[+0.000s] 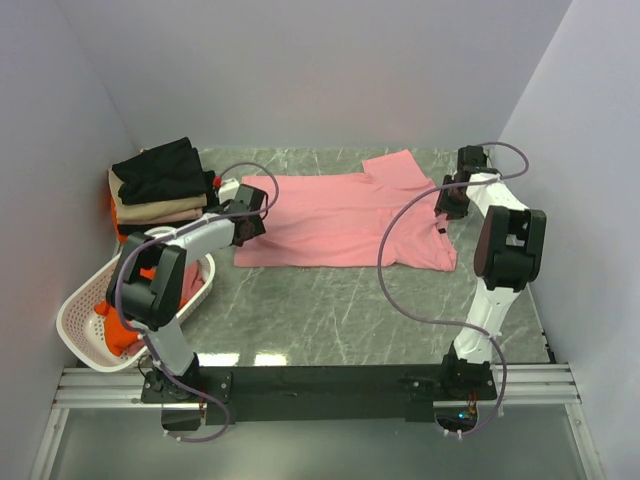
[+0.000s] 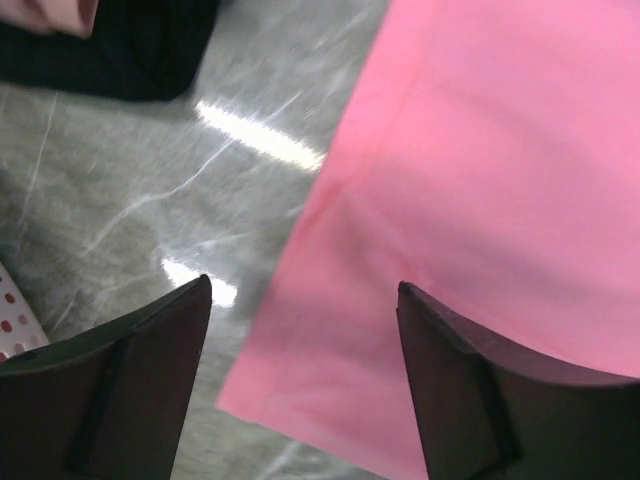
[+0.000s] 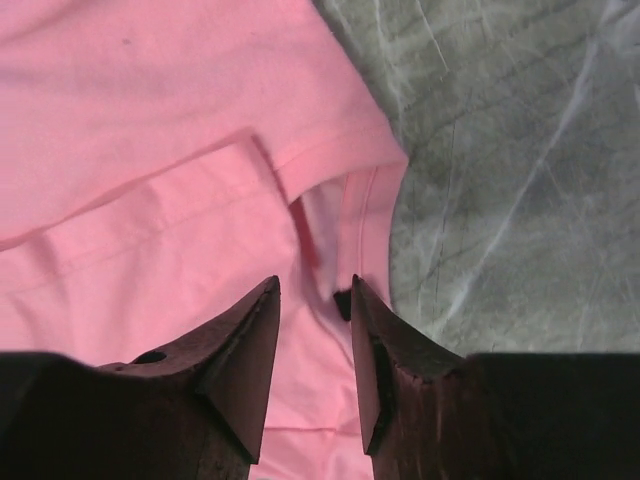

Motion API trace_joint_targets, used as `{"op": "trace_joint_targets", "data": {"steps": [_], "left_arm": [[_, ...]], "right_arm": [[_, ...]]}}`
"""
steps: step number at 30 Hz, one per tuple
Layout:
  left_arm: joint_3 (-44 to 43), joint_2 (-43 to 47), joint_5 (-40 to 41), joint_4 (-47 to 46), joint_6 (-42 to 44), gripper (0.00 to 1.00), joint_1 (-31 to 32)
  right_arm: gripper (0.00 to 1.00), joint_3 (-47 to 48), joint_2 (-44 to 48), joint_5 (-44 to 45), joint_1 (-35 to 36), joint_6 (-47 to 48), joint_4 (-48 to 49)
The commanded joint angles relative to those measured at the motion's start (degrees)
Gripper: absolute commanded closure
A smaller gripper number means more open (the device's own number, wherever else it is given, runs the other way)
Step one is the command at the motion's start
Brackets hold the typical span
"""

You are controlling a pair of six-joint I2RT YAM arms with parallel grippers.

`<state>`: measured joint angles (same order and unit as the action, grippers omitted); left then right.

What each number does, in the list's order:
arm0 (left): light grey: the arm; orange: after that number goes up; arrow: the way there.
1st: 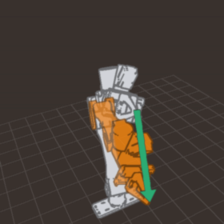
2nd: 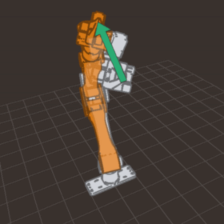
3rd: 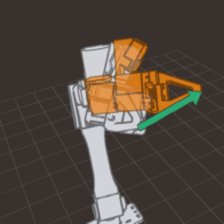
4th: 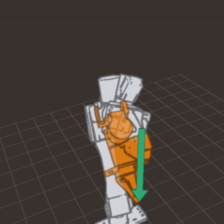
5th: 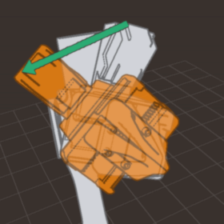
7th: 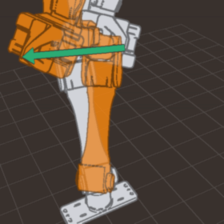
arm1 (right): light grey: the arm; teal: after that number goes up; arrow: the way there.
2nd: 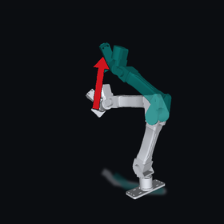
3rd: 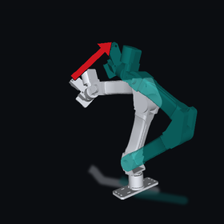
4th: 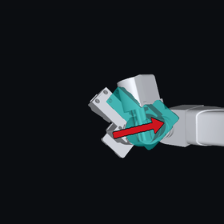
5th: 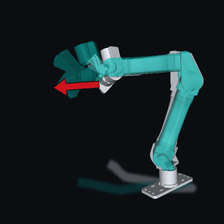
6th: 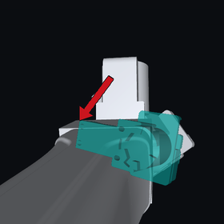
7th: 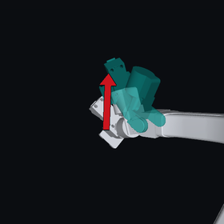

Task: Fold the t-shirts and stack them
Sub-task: Fold the tshirt

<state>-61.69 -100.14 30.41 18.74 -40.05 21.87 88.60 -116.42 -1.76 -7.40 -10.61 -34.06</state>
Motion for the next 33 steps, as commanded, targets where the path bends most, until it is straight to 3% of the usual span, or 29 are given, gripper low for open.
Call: {"op": "trace_joint_targets", "data": {"steps": [1, 6, 13, 25, 33], "left_arm": [[-5.0, 4.0, 1.8, -0.5, 0.8, 0.19, 1.7], [-11.3, -0.9, -2.0, -3.0, 2.3, 0.16, 5.9], [-14.3, -10.8, -11.6, -8.5, 2.2, 0.15, 8.1], [-2.7, -11.0, -15.5, -14.7, 0.9, 0.15, 8.1], [3.2, -9.4, -15.3, -16.5, 0.9, 0.14, 8.1]], "right_arm": [[0.58, -2.4, 7.3, -0.8, 0.0, -1.7, 2.0], [0.58, -7.1, 10.6, -3.7, 4.7, -3.4, 4.6], [0.58, -4.8, 5.7, -4.2, 11.4, -4.1, 2.3], [0.61, -16.5, 6.7, -4.4, 17.8, -11.4, 1.8], [0.61, -26.0, 12.9, -3.7, 20.1, -14.7, 1.8]]}}
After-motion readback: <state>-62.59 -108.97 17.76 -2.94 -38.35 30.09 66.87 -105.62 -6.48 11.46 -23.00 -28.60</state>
